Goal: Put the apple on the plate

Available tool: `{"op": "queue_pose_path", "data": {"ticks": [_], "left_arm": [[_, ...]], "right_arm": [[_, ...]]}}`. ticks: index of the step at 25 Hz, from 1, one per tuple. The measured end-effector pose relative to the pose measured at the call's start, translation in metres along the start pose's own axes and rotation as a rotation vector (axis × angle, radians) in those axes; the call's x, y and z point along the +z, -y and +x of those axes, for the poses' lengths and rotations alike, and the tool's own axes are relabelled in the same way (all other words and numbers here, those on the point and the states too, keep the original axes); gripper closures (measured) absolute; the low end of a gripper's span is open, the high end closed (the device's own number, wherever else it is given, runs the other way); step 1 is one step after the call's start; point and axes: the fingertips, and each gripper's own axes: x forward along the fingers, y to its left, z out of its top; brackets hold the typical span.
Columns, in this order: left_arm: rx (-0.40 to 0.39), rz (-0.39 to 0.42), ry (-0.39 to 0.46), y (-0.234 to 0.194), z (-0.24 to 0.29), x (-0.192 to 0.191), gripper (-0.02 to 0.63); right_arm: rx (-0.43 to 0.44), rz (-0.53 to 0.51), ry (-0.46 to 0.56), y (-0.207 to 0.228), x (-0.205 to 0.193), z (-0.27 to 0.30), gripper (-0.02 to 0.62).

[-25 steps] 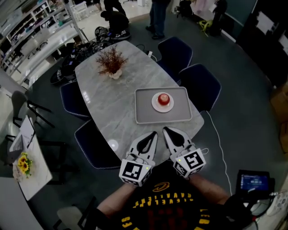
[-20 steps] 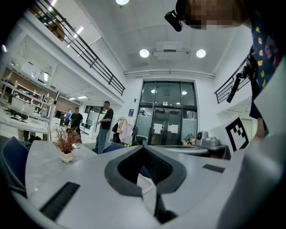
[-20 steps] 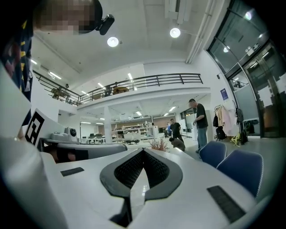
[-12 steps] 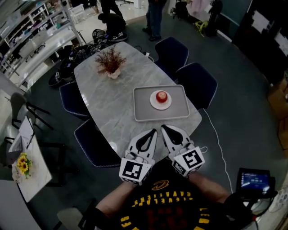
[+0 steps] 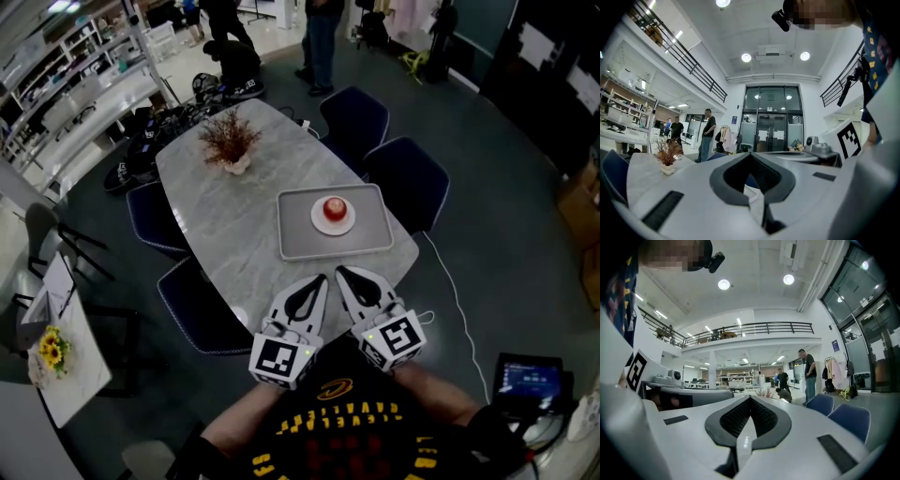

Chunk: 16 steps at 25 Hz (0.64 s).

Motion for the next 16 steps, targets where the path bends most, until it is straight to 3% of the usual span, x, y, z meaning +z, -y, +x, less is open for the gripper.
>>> {"op": "queue_pose_path", "data": {"ticks": [16], "left_arm": [[0.019,0.006,-0.011,-0.011,0.021,-0.016,0.606]], "right_arm": [[0.001,0.032,-0.039,0.02,-0.016,0.008,0.589]]}}
